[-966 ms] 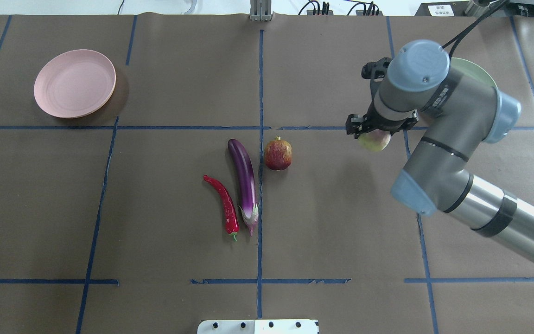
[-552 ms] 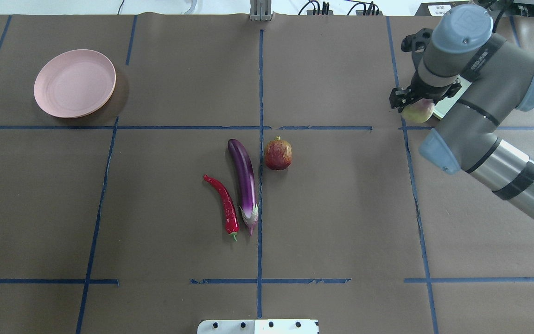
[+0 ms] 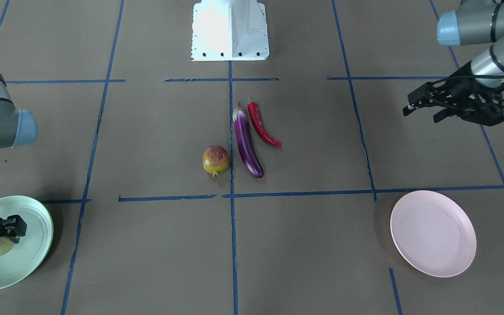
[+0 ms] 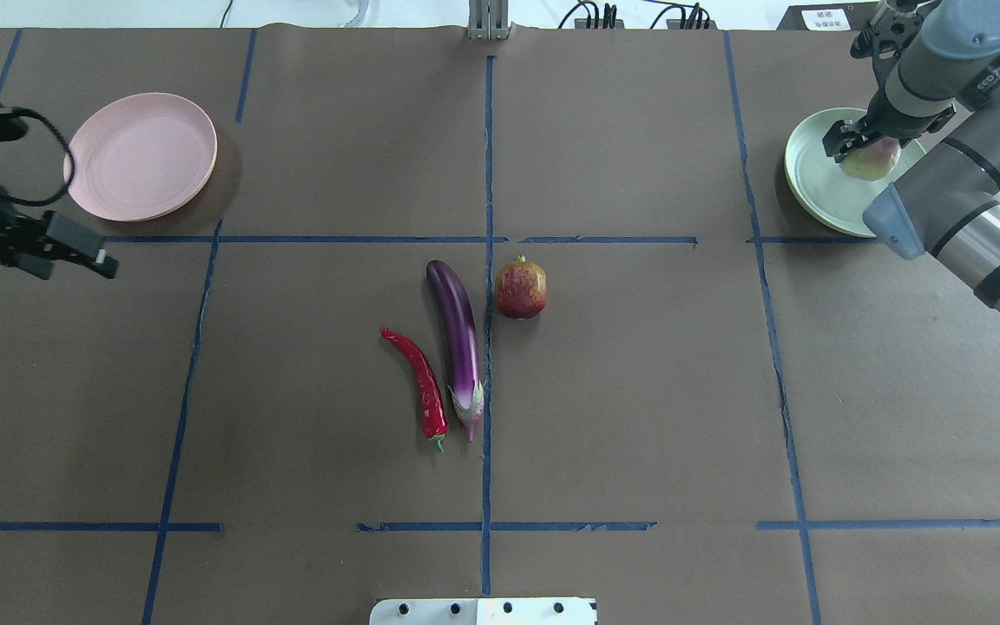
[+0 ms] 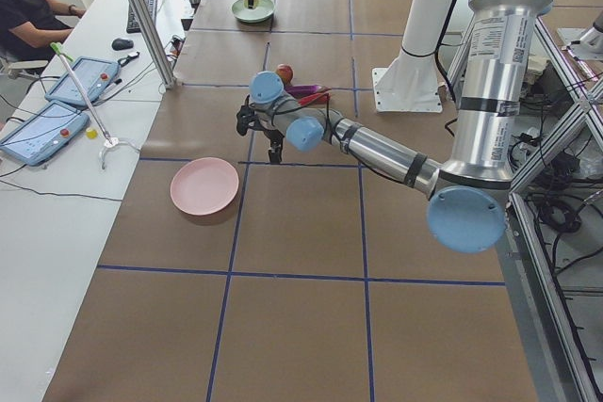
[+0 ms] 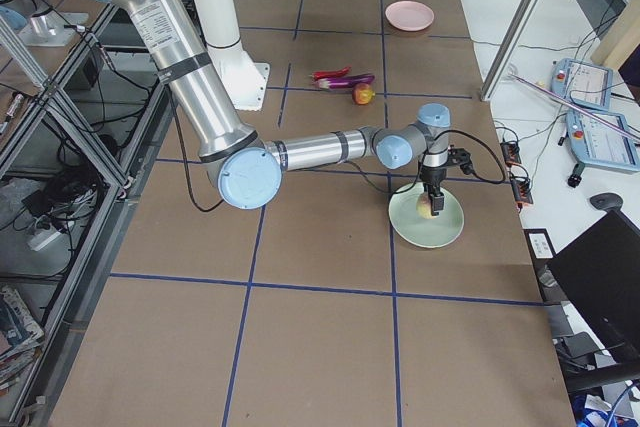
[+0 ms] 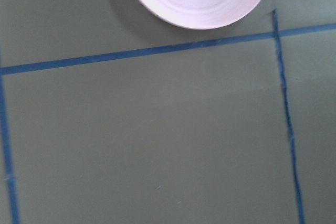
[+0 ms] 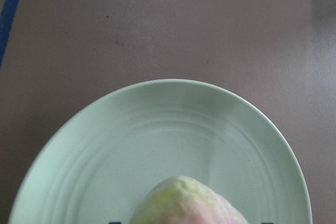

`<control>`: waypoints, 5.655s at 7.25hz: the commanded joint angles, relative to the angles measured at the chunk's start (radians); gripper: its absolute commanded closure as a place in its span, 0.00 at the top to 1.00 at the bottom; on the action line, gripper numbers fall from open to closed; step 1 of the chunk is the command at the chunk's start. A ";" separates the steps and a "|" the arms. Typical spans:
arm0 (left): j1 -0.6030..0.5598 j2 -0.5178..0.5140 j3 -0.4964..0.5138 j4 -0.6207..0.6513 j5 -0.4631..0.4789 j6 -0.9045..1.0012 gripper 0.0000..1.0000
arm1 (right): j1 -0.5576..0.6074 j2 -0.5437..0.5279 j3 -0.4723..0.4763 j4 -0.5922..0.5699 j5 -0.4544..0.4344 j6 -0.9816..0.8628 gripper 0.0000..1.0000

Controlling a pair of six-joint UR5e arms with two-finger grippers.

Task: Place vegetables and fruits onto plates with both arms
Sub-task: 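Carry the peach onto the green plate while the left arm moves in, then grasp the purple eggplant with the left gripper while the right releases the peach, then lift the eggplant toward the pink plate while the right gripper reaches for the pomegranate, then lower the eggplant onto the pink plate while the right gripper lifts the pomegranate, then release the eggplant while the right gripper sets the pomegranate on the green plate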

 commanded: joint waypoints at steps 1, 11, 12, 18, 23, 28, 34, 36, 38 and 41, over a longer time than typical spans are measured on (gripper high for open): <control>0.250 -0.214 0.053 0.003 0.212 -0.362 1.00 | 0.043 0.000 0.005 0.010 0.105 -0.006 1.00; 0.534 -0.620 0.425 0.001 0.527 -0.605 0.10 | -0.064 -0.008 0.322 -0.003 0.305 0.338 1.00; 0.503 -0.620 0.416 -0.006 0.525 -0.605 0.00 | -0.119 0.006 0.354 -0.001 0.302 0.425 1.00; 0.066 -0.462 0.333 -0.008 0.518 -0.502 0.00 | -0.467 0.207 0.344 -0.009 0.076 0.917 1.00; 0.029 -0.446 0.442 -0.009 0.518 -0.361 0.00 | -0.532 0.356 0.138 -0.227 -0.089 0.807 1.00; -0.022 -0.425 0.581 -0.064 0.521 -0.120 0.00 | -0.557 0.351 0.135 -0.220 -0.152 0.776 0.26; 0.029 -0.396 0.541 -0.063 0.497 -0.147 1.00 | -0.197 0.093 0.285 -0.213 0.086 0.296 0.01; 0.105 -0.396 0.491 -0.066 0.467 -0.328 1.00 | -0.088 0.043 0.206 -0.213 0.087 0.048 0.02; 0.190 -0.408 0.419 -0.063 0.467 -0.479 1.00 | -0.012 0.021 0.111 -0.211 0.084 -0.131 0.03; 0.370 -0.432 0.280 -0.022 0.472 -0.763 1.00 | 0.014 -0.023 0.078 -0.185 0.077 -0.172 0.51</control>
